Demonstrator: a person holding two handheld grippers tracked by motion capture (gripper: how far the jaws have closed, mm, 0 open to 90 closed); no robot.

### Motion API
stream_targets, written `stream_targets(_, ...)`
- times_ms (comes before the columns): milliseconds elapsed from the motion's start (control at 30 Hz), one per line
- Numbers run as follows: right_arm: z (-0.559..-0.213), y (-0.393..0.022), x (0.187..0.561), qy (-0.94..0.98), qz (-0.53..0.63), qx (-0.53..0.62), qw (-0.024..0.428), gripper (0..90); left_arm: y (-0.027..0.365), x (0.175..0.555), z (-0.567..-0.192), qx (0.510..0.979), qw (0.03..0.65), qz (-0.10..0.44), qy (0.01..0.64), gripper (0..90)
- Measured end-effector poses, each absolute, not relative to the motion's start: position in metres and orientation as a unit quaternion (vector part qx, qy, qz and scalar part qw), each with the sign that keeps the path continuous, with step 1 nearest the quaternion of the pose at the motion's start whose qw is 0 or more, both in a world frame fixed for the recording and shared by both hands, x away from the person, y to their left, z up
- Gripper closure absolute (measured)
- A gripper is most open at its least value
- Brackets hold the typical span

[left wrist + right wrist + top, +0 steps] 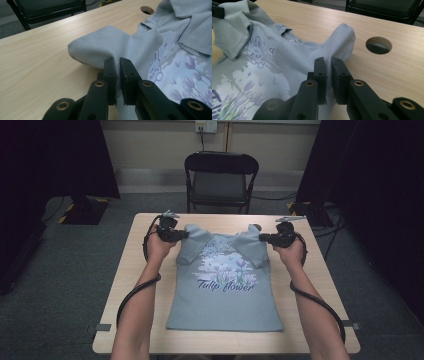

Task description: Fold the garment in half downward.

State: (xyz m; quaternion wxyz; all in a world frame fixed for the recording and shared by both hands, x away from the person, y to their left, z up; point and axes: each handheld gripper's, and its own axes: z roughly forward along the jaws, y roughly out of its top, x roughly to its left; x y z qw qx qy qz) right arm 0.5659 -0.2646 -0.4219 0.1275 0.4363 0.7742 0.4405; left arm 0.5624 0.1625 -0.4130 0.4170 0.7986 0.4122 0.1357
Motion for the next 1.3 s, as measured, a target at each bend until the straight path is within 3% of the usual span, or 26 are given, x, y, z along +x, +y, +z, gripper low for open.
stream_targets(700, -0.428, -0.268, 0.503, 0.788, 0.438, 0.414, 0.127, 83.2, 0.156, 0.511, -0.429, 0.820, 0.393, 0.124, 0.398, 84.3)
stream_targets(1300, -0.457, -0.273, 0.450, 0.799, 0.433, 0.399, 0.121, 82.9, 0.159, 0.464, -0.454, 0.831, 0.385, 0.111, 0.386, 84.0)
